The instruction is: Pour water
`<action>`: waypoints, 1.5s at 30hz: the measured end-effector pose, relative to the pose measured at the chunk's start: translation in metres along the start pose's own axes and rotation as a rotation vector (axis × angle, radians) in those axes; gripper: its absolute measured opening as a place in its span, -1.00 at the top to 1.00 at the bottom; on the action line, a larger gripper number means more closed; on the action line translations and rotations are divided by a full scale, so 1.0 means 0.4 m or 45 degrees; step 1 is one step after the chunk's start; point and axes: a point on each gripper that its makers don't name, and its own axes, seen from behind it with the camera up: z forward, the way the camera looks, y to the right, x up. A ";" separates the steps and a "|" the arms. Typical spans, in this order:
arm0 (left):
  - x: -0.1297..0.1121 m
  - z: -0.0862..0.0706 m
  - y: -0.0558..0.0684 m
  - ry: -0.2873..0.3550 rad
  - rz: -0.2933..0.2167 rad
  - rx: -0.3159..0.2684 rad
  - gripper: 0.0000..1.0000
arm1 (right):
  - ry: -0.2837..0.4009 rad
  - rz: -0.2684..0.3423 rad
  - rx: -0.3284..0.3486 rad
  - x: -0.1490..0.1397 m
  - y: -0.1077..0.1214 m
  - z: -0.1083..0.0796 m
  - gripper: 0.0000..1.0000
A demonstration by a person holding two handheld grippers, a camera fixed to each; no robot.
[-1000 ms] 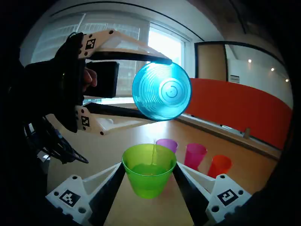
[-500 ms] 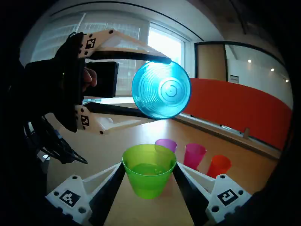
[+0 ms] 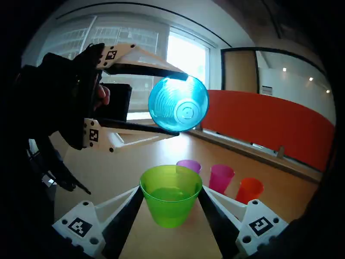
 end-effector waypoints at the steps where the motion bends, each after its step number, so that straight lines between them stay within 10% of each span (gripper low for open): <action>1: -0.005 0.001 -0.003 -0.004 -0.030 0.000 -0.75 | 0.002 -0.001 0.000 0.002 0.000 -0.001 -0.81; 36: -0.162 -0.006 0.066 -0.124 -1.384 -0.185 -0.75 | 0.013 -0.029 -0.019 0.017 0.008 -0.013 -0.81; 45: -0.179 -0.005 0.122 -0.167 -1.544 -0.285 -0.75 | 0.008 -0.037 -0.010 0.025 0.004 -0.015 -0.81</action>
